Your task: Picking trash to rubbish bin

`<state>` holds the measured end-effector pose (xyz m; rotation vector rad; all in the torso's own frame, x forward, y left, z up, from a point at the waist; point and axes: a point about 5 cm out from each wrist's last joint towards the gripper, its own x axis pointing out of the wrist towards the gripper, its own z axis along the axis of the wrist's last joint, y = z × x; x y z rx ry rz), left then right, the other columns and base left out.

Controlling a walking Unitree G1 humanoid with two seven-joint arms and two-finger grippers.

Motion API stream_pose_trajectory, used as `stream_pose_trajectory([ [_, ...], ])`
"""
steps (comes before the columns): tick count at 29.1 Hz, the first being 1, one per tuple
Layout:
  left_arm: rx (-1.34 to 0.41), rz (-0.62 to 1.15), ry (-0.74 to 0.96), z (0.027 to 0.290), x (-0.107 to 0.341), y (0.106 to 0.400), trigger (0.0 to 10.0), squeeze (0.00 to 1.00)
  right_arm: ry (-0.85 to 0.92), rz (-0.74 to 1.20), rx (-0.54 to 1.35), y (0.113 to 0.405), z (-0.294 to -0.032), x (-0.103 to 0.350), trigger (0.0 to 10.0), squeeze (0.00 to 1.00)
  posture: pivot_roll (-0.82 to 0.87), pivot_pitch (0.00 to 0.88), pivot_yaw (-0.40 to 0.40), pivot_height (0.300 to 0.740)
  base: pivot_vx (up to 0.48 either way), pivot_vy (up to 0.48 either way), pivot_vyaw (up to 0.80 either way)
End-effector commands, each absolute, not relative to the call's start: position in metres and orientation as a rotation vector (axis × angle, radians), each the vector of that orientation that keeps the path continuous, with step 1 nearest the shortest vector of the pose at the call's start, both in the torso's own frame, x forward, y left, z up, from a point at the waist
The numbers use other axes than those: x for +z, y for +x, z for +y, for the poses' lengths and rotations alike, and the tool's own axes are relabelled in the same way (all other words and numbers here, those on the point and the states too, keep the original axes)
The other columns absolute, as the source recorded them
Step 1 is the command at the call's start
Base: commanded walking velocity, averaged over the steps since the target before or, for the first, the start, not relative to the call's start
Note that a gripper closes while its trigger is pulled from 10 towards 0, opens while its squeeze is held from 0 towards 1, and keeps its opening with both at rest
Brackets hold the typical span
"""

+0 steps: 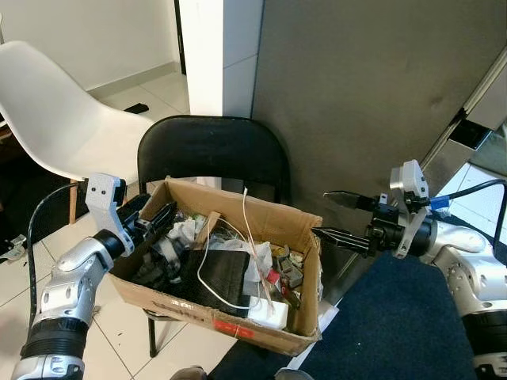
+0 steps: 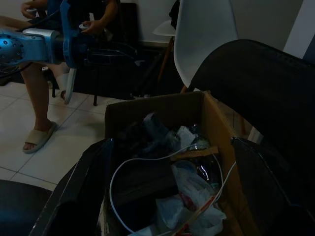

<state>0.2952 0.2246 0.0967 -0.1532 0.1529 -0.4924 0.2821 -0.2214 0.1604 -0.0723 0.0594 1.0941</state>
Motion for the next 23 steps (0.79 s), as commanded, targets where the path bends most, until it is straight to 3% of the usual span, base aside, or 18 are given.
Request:
stream_pose_trajectory([
  [1, -0.452, 0.141, -0.135, 0.228, 0.098, 0.299, 10.0, 1.0, -0.079, 0.061, 1.091, 0.281, -0.224, 0.162, 10.0, 0.0, 0.01, 0.0, -0.013, 0.74, 0.0, 0.0, 0.0],
  [2, -0.433, 0.128, -0.131, 0.23, 0.101, 0.301, 10.0, 0.44, -0.081, 0.065, 1.093, 0.28, -0.223, 0.162, 10.0, 0.0, 0.01, 0.0, -0.013, 0.74, 0.0, 0.0, 0.0],
  [3, -0.412, 0.106, -0.13, 0.231, 0.105, 0.304, 10.0, 0.0, -0.082, 0.07, 1.095, 0.28, -0.223, 0.161, 10.0, 0.0, 0.01, 0.0, -0.013, 0.74, 0.0, 0.0, 0.0],
  [10, -0.408, 0.024, -0.176, 0.22, 0.122, 0.311, 10.0, 0.0, -0.083, 0.064, 1.11, 0.281, -0.209, 0.156, 10.0, 0.0, 0.01, 0.0, -0.013, 0.74, 0.0, 0.0, 0.0],
  [18, -0.501, -0.001, -0.207, 0.175, 0.129, 0.313, 10.0, 0.0, -0.095, 0.013, 0.961, 0.3, -0.197, 0.155, 10.0, 0.0, 0.01, 0.0, -0.014, 0.74, 0.0, 0.0, 0.0],
  [23, -0.541, -0.019, -0.23, 0.15, 0.132, 0.311, 10.0, 0.0, -0.094, 0.016, 0.982, 0.3, -0.192, 0.152, 10.0, 0.0, 0.01, 0.0, -0.016, 0.74, 0.0, 0.0, -0.16],
])
